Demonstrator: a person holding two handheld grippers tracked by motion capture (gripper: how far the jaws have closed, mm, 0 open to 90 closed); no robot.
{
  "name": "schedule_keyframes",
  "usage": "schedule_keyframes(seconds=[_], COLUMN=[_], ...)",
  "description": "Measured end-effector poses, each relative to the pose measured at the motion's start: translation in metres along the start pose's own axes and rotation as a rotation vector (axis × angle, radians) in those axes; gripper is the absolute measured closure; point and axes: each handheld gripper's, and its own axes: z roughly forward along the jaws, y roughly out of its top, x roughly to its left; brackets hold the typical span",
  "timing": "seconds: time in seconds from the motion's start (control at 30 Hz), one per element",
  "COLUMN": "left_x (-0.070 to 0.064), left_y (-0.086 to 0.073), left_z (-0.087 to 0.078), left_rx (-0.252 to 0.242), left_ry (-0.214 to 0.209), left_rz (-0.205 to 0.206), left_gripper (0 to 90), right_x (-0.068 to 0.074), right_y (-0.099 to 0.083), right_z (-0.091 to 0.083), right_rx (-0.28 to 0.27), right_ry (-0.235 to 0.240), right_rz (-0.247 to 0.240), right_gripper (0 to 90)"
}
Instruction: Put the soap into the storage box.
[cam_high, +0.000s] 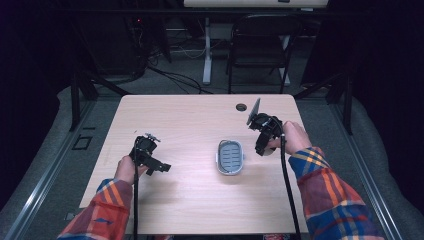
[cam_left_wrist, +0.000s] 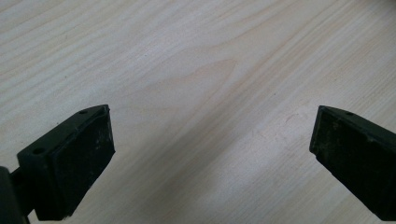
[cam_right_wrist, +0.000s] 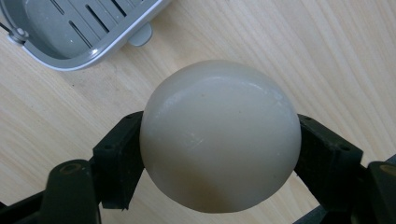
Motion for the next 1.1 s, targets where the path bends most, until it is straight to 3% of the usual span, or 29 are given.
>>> schedule_keyframes(seconds=[0.57,1.1], left_x=[0.000,0.000], left_y=[0.000,0.000], left_z=[0.000,0.000], left_rx=[0.005,0.004], left_ry=[-0.001,-0.001], left_rz=[0.001,0.003], left_gripper=[0.0,0.0], right_x=[0.018,0.039], right_y=[0.025,0.050], right_z=[-0.013,-0.009], right_rx=[-0.010,-0.020], right_ry=[-0.006,0.011], right_rz=[-0.053,-0.109], right_gripper=[24.0,24.0])
